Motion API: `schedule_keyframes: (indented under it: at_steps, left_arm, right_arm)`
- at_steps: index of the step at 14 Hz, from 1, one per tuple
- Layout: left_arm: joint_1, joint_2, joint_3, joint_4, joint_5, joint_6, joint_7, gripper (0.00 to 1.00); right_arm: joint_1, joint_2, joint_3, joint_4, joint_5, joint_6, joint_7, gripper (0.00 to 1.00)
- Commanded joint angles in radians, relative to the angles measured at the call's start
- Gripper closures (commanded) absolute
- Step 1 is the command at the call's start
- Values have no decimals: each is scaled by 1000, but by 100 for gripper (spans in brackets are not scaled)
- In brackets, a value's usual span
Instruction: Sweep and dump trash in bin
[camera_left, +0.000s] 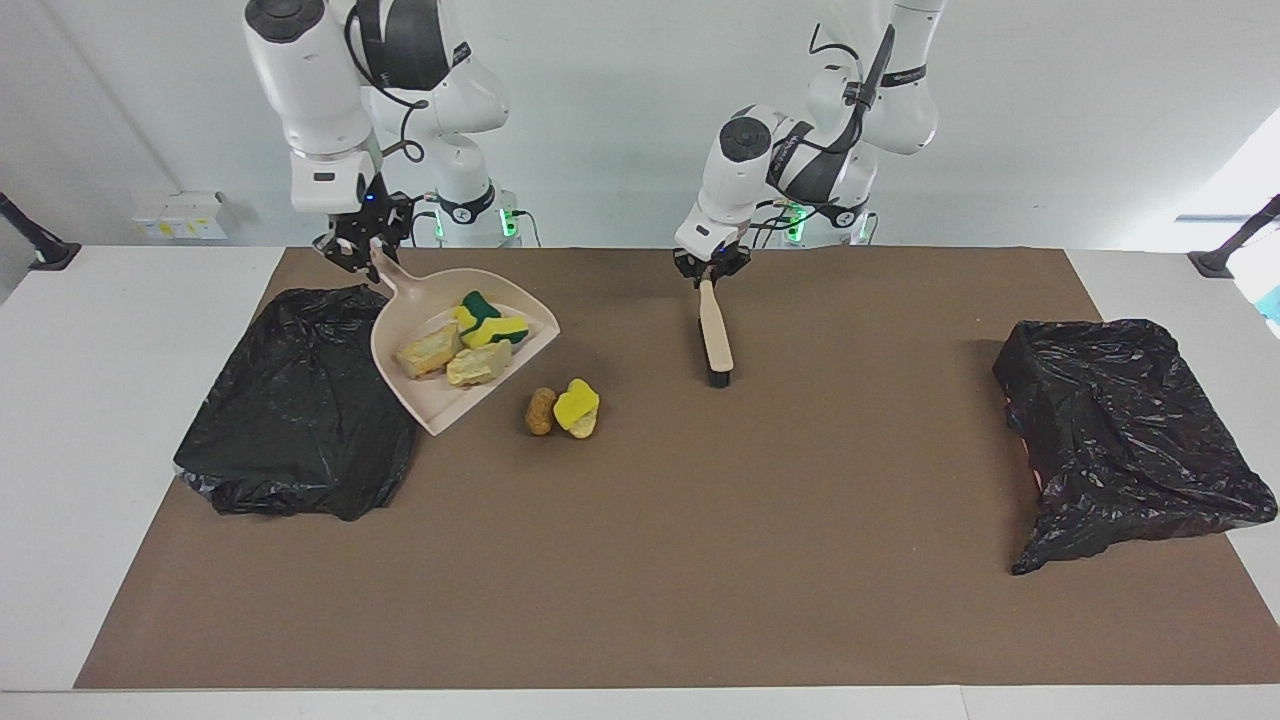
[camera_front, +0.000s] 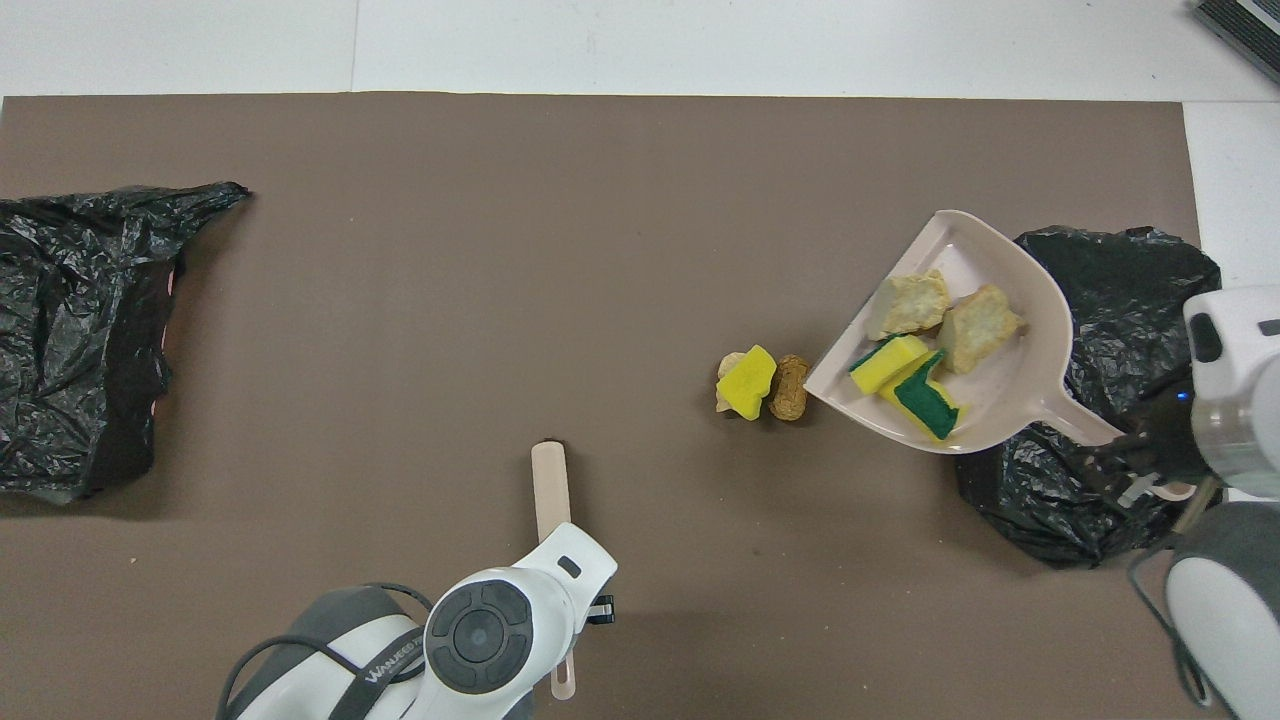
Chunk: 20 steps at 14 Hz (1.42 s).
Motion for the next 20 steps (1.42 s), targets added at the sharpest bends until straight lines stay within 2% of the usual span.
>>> schedule_keyframes:
  at_steps: [1,2,4,6,9,12,14,17,20]
  left_arm:
    - [-7,-17,21,-23,-13,20,-4,15]
    - [5,-8,24,1,-14,11,-1,0]
    - [72,1,26,43,-11,-13,31,0]
    - [144,10,27,98,-8,-55,120,0]
    - [284,47,29,229,1,-188,281,0]
    - [417,102,29,400,3,-343,414,0]
    - [492,110,29,480,36,-401,471,0]
    - [595,112,30,562,84,-438,589,0]
    - [692,147,30,702,122,-559,724,0]
  right_arm:
    - [-126,4,-7,14,-44,30,-184,100]
    - [-139,6,-7,14,-88,44,-221,100]
    - [-171,15,-8,14,-159,52,-269,100]
    - [-258,53,-7,12,-188,111,-380,100]
    - [-328,93,-7,8,-242,177,-496,100]
    - [-303,93,-2,3,-407,180,-527,100]
    - [-251,96,-2,0,-515,193,-547,100]
    - [-194,98,-2,0,-602,193,-586,100]
    - [-173,96,-1,-6,-635,193,-602,100]
